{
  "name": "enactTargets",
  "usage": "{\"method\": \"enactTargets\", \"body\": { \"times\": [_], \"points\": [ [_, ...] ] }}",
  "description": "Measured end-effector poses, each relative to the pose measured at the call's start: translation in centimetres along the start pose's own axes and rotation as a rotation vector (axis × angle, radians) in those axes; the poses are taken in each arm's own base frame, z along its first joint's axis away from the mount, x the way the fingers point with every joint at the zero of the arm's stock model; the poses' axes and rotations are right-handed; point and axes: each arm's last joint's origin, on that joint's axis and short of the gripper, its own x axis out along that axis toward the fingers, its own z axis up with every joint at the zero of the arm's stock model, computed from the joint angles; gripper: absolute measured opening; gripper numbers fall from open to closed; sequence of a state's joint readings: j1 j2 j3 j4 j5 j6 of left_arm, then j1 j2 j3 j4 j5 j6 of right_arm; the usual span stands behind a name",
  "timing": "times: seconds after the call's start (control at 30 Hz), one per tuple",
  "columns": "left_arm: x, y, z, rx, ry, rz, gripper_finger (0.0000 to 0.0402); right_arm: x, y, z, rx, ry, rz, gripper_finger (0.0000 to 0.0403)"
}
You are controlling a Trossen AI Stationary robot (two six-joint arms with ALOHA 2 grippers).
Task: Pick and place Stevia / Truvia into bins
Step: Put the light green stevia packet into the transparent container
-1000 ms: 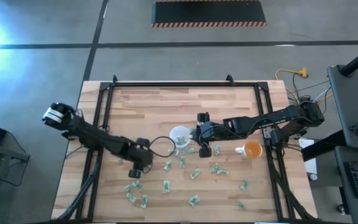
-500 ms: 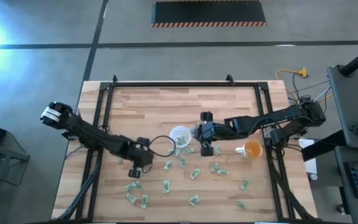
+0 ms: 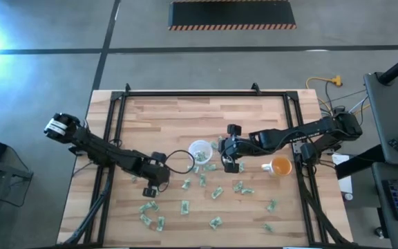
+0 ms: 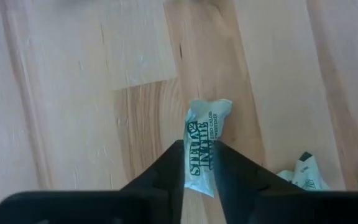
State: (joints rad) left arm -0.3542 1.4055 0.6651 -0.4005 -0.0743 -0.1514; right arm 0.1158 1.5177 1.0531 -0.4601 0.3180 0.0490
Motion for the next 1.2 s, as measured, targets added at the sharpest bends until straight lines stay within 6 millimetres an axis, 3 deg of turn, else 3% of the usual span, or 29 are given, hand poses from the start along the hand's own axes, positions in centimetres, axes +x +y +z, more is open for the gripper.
{"method": "enactTargets", "body": {
  "times": [0.17,0.33,0.5,0.8,1.03,1.2],
  "points": [
    [0.4,0.0,-0.3,-0.008,0.011,0.005,0.0109,0.0,0.0,0.0,-0.002,0.000,0.000,0.0059],
    [0.8,0.0,-0.5,-0.024,0.034,-0.016,0.0114,0.0,0.0,0.0,-0.002,0.000,0.000,0.0058],
    [0.8,0.0,-0.5,-0.024,0.037,-0.017,0.0093,0.0,0.0,0.0,-0.002,0.000,0.000,0.0059],
    [0.7,0.0,-0.4,0.004,0.034,-0.018,0.0008,0.0,0.0,0.0,-0.002,0.000,0.001,0.0057],
    [-0.2,0.1,1.0,0.063,-0.028,0.072,0.0007,0.0,0.0,0.0,-0.001,0.004,-0.001,0.0057],
    [-1.3,0.5,2.9,0.085,-0.107,0.287,0.0007,0.0,-0.3,-0.5,0.029,0.047,-0.087,0.0057]
  ]
}}
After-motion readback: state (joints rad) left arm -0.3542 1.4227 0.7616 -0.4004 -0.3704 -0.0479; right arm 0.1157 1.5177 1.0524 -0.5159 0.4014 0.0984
